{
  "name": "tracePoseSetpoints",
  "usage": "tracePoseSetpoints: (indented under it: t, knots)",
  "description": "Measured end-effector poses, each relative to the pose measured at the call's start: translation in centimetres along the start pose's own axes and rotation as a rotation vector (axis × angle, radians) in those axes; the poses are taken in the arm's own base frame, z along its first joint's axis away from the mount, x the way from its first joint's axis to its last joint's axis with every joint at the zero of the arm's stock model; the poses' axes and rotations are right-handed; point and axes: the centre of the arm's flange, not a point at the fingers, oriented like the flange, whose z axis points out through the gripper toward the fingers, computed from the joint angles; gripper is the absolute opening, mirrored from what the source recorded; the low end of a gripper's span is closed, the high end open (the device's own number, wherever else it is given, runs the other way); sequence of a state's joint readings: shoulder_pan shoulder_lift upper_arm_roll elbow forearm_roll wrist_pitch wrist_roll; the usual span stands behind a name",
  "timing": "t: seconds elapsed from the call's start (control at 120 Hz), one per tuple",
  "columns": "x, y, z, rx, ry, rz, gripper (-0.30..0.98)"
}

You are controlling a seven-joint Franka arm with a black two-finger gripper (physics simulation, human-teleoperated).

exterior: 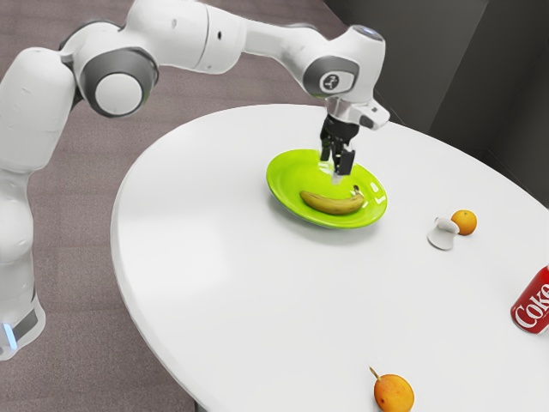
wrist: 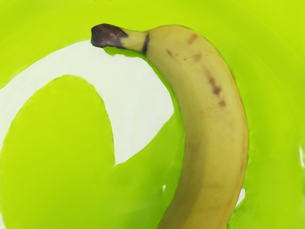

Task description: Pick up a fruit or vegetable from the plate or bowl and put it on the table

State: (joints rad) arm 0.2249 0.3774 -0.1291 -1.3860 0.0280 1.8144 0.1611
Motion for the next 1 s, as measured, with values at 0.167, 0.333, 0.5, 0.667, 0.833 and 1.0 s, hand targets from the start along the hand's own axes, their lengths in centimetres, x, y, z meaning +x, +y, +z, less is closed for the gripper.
tracePoseSetpoints:
  t: [0.167, 0.333, 0.5, 0.667, 0.833, 1.0]
  knots:
    - [0.6, 1.2, 1.7, -0.026, -0.012, 0.033, 0.69]
    - [0.9, 1.1, 2.6, -0.037, -0.015, 0.041, 0.69]
    - [1.0, 0.7, 3.8, -0.044, -0.028, 0.043, 0.69]
    - [1.1, 0.7, 4.3, -0.050, -0.029, 0.048, 0.69]
    - [1.3, 0.8, 5.0, -0.055, -0.032, 0.055, 0.69]
    - [1.5, 0.8, 5.5, -0.059, -0.033, 0.060, 0.69]
